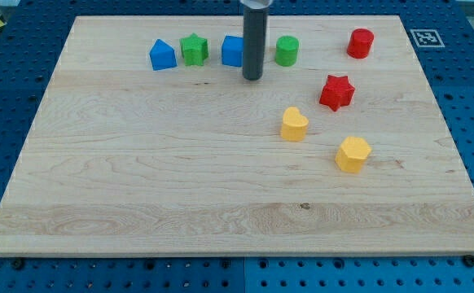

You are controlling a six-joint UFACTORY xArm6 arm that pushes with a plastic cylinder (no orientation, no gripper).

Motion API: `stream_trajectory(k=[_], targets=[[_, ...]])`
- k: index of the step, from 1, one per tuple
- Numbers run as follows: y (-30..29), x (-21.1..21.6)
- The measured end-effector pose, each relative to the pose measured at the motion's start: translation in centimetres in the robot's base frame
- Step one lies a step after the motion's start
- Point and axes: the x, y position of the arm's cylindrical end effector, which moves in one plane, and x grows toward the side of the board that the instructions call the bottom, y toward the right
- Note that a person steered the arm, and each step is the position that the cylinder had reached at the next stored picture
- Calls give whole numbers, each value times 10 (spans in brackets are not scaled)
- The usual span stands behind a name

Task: Move red star towards center

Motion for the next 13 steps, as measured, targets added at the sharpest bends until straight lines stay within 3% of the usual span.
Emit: stream_trajectory(k=[8,11,13], targets=[[3,-13],[80,-2],[160,11]])
